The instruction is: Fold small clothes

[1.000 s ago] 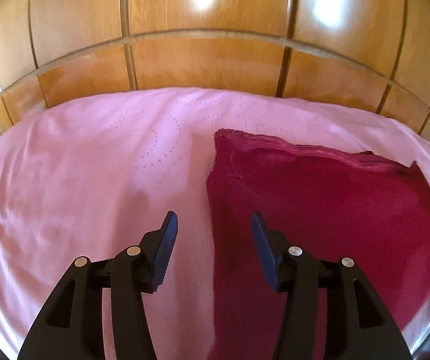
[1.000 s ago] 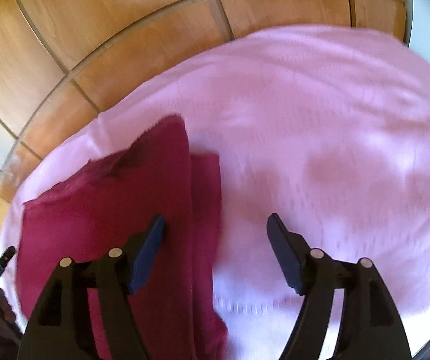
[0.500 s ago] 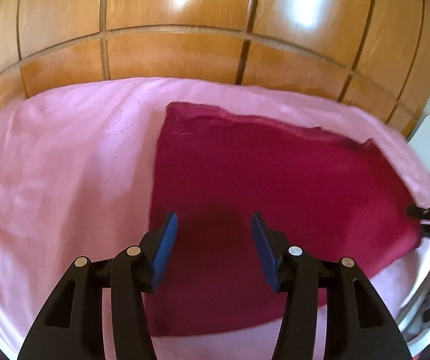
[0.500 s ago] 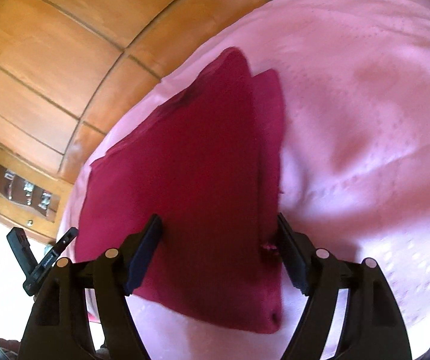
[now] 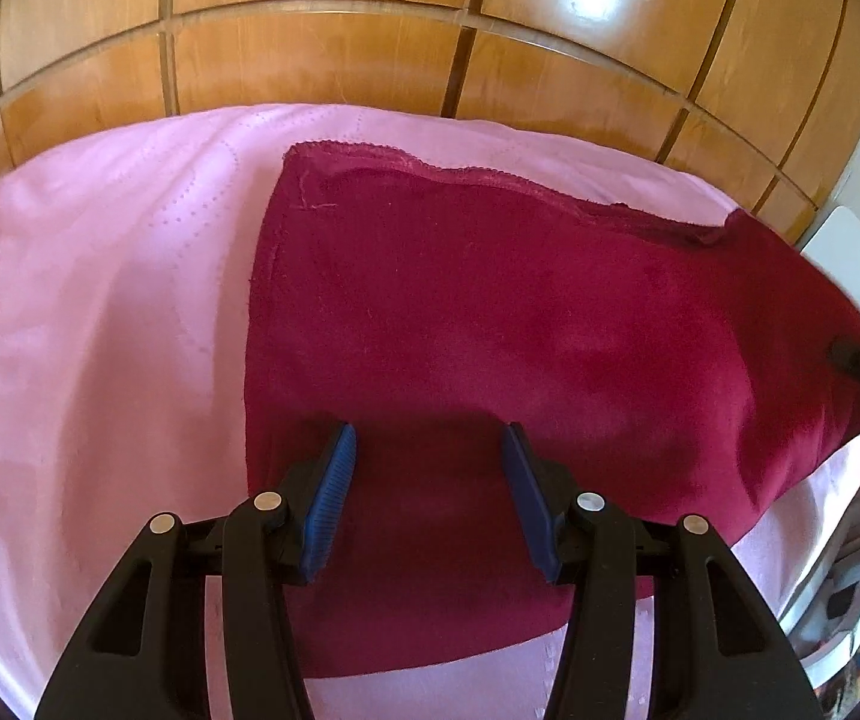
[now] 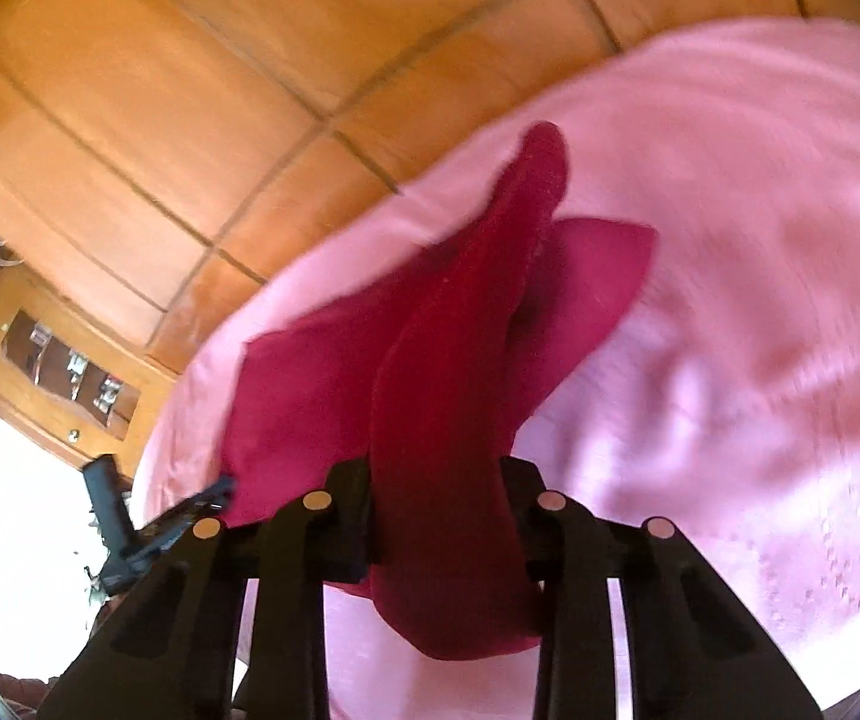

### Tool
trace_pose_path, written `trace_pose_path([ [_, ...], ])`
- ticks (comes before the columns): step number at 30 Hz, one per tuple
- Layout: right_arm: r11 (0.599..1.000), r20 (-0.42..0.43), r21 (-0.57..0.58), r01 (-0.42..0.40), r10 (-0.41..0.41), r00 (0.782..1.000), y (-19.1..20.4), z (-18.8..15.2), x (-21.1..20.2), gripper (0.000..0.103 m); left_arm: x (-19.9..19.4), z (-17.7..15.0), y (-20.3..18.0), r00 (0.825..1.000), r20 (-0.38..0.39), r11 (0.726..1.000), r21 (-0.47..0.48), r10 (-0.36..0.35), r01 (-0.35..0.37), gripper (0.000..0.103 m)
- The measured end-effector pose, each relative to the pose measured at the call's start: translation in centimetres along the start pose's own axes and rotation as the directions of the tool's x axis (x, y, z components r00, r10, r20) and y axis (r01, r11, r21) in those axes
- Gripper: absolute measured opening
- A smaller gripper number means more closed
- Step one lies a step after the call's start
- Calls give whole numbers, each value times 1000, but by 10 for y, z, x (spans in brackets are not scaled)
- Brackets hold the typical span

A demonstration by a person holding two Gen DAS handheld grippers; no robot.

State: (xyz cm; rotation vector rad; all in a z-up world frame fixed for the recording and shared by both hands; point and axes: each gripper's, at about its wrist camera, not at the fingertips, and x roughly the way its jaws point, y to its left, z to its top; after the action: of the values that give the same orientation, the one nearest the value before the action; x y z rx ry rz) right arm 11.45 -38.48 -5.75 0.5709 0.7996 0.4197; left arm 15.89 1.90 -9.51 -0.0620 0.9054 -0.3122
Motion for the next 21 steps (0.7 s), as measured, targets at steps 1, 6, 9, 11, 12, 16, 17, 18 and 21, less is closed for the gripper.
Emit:
trace_pose_path([
  [1, 1000, 5, -24, -11, 11, 1000, 12, 2, -1, 26, 0, 0, 2, 1000, -1, 1000, -4, -9, 9, 50],
  [6, 986, 0, -154, -66, 67, 998, 81, 16, 9, 25, 2, 3, 19, 995, -6, 994, -51, -99, 99, 49],
  [9, 968, -28, -230, -98, 94, 995, 124, 15, 25, 24, 5, 4, 25, 990, -8, 988, -72, -139, 138, 49],
  [11, 952, -65, -274, -133, 120, 991, 157, 14, 48, 24, 7, 4, 26, 988, -7, 985, -78, -155, 154, 49],
  [12, 947, -80, -286, -145, 127, 989, 166, 12, 56, 24, 8, 4, 27, 987, -6, 983, -81, -163, 162, 49],
  [16, 897, -192, -408, -171, 99, 976, 218, -12, 113, 24, 6, 6, 36, 977, -4, 971, -114, -213, 211, 45],
  [17, 890, -208, -428, -157, 73, 975, 224, -20, 123, 24, 3, 6, 44, 970, 0, 959, -148, -243, 240, 44],
  [18, 883, -227, -448, -140, 39, 973, 228, -28, 135, 24, 0, 6, 53, 963, 5, 947, -180, -270, 266, 44],
  [21, 864, -259, -491, -106, -28, 966, 233, -47, 159, 24, -16, 2, 86, 942, 47, 899, -287, -332, 331, 44],
])
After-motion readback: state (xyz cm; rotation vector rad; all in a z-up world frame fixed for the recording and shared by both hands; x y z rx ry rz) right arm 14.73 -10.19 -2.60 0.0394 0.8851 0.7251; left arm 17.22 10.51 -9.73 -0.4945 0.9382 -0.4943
